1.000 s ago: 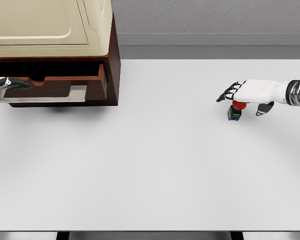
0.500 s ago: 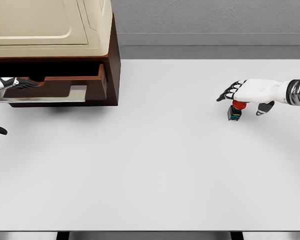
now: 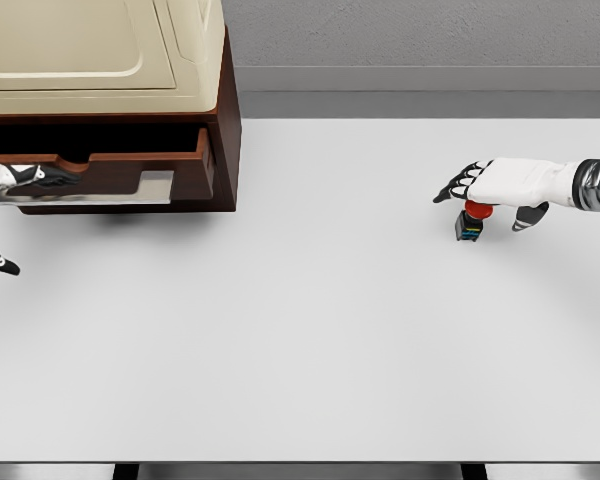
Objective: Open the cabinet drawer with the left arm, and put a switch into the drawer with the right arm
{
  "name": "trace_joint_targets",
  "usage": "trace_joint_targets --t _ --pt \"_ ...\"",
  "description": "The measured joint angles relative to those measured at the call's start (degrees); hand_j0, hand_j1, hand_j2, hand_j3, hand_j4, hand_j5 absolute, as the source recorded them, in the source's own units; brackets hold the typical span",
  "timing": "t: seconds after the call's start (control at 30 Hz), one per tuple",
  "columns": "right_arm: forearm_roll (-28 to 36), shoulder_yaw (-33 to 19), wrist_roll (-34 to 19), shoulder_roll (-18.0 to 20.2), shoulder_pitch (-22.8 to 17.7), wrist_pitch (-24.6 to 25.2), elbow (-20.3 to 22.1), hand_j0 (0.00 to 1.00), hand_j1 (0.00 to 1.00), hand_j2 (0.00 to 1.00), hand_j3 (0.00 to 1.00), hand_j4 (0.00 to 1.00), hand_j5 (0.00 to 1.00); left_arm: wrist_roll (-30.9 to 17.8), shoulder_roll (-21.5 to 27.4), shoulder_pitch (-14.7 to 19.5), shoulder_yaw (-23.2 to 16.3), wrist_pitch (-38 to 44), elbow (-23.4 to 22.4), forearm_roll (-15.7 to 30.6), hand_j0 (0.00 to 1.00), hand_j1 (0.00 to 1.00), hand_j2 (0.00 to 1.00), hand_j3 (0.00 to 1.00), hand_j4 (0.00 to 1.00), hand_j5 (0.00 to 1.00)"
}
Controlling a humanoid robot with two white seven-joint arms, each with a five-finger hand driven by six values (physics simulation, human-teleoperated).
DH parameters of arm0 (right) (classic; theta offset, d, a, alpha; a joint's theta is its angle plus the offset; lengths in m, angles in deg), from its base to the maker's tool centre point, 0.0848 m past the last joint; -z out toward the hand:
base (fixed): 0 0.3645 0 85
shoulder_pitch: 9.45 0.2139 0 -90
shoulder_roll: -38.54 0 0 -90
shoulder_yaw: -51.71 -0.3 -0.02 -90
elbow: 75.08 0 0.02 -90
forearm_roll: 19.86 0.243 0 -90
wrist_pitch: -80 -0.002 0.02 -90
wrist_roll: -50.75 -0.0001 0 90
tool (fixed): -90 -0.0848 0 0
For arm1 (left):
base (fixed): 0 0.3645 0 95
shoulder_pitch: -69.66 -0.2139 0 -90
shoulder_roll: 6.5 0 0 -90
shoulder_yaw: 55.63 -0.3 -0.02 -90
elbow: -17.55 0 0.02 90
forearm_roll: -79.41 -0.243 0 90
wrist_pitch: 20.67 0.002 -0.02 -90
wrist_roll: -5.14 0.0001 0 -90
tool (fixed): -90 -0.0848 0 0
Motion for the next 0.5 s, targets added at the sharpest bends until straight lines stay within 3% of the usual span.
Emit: trace_joint_targets --t 0.5 --pt "-0.02 0.05 0.00 0.26 -0.35 -0.01 0.68 1.00 1.00 1.00 1.00 1.00 1.00 0.30 0.28 -0.09 -1.73 -0.63 -0.16 -0.44 1.00 1.00 1.00 1.00 1.00 1.00"
